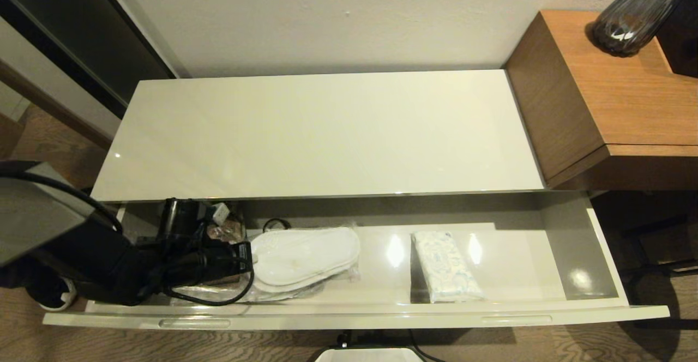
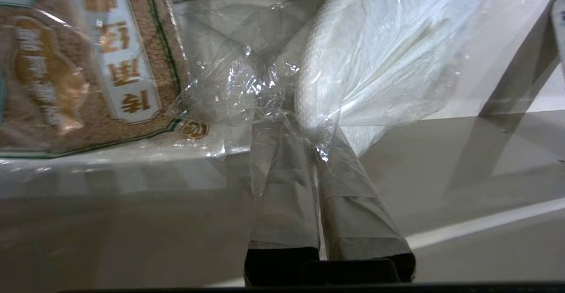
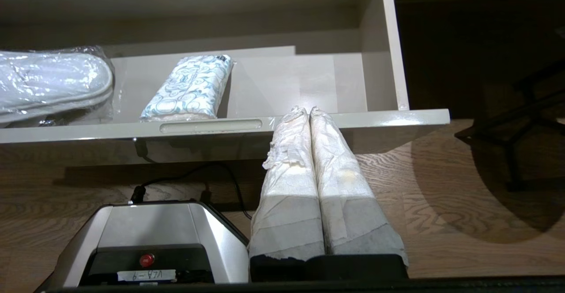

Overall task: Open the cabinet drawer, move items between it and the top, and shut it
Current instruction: Put the disposable slippers in the drawer

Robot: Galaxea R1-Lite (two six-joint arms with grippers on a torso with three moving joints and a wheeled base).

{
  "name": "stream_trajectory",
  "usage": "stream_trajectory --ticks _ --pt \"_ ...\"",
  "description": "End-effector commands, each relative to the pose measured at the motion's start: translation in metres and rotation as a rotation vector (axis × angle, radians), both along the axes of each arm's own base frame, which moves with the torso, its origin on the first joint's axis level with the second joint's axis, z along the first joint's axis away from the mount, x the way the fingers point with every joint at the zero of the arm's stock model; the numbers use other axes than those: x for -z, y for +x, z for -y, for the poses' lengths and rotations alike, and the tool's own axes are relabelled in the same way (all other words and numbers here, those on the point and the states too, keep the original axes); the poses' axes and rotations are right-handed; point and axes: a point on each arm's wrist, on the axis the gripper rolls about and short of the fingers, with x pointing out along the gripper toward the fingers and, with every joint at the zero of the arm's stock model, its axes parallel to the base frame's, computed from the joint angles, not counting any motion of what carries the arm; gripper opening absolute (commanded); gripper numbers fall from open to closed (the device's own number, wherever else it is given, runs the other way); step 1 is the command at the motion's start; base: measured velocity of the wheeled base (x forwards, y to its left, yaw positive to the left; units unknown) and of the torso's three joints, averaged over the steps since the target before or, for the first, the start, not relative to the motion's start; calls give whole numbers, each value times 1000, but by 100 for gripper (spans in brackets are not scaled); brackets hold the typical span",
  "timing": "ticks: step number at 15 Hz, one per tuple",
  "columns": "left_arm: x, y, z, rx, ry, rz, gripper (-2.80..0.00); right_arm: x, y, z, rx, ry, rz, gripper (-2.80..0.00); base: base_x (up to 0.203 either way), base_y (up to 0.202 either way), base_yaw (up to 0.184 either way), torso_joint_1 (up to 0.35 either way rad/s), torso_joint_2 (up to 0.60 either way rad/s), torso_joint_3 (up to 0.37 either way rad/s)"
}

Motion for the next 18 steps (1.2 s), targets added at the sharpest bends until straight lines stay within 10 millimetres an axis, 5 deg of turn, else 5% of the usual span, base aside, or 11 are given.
stream_trajectory --ticks 1,4,5,12,18 --pt "15 4 3 6 2 -35 -280 1 0 0 0 0 -4 -280 0 0 0 0 0 0" --pt "21 5 5 11 6 -47 -280 1 0 0 0 0 -5 -280 0 0 0 0 0 0" --pt "24 8 6 11 6 -46 0 1 0 0 1 0 -4 -280 0 0 0 0 0 0" --pt "22 11 8 -6 11 -26 0 1 0 0 0 0 -4 -280 0 0 0 0 0 0" --pt "-39 -13 3 -19 7 118 0 1 0 0 0 0 -4 -280 0 0 0 0 0 0"
